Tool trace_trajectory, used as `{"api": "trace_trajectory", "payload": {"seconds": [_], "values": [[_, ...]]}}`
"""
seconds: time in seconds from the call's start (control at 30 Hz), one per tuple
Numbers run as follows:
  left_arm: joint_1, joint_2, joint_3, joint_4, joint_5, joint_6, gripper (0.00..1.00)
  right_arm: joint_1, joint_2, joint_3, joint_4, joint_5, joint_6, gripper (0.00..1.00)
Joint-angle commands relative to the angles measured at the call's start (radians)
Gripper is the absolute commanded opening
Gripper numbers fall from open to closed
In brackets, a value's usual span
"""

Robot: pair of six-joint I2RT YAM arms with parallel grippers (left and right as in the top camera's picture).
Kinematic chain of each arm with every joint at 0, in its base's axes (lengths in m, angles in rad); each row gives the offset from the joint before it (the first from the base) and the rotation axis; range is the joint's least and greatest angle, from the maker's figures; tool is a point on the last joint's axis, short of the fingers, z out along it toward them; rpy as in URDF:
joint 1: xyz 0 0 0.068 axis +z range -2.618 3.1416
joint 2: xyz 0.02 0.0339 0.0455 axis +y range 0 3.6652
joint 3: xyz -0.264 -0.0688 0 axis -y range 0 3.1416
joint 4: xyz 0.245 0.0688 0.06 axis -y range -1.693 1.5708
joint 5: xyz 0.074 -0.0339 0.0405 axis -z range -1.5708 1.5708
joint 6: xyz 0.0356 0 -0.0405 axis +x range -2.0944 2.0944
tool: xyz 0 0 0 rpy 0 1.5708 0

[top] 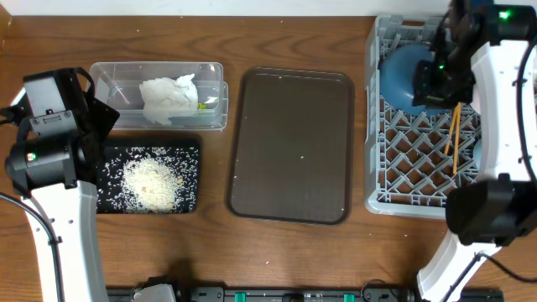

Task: Sort waste into correct bins and load items into the dishwasher rack

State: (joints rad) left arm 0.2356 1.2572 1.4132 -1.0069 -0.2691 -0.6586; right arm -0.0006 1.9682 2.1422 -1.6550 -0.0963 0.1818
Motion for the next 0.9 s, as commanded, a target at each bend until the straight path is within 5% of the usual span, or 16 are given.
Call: {"api": "trace_trajectory", "payload": {"seconds": [0.0, 0.2, 0.4, 0.47, 0.5, 0.87], "values": [[0.005, 0.004, -0.003, -0.003, -0.02, -0.013, 0.9, 0.051, -0.093, 0.002, -0.022, 0.061, 0.062, 0.25], [0.006, 0.004, -0.003, -0.002, -0.02, -0.013, 0.9, 0.196, -0.204, -0.076, -0.04, 0.129, 0.084, 0.27], [0.005, 0.004, -0.003, -0.002, -0.02, -0.013, 0.9, 0.33, -0.297, -0.266, -0.027, 0.309, 0.273, 0.3], [0.005, 0.003, -0.003, -0.002, -0.02, -0.013, 0.9, 0.369, -0.316, -0.323, -0.004, 0.276, 0.274, 0.54], [0.006, 0.004, -0.003, -0.002, -0.02, -0.013, 0.9, 0.386, -0.318, -0.343, -0.003, 0.259, 0.274, 0.99], [0.005, 0.004, -0.003, -0.002, -0.02, -0.013, 0.9, 0.476, -0.317, -0.469, -0.009, 0.226, 0.274, 0.99]]}}
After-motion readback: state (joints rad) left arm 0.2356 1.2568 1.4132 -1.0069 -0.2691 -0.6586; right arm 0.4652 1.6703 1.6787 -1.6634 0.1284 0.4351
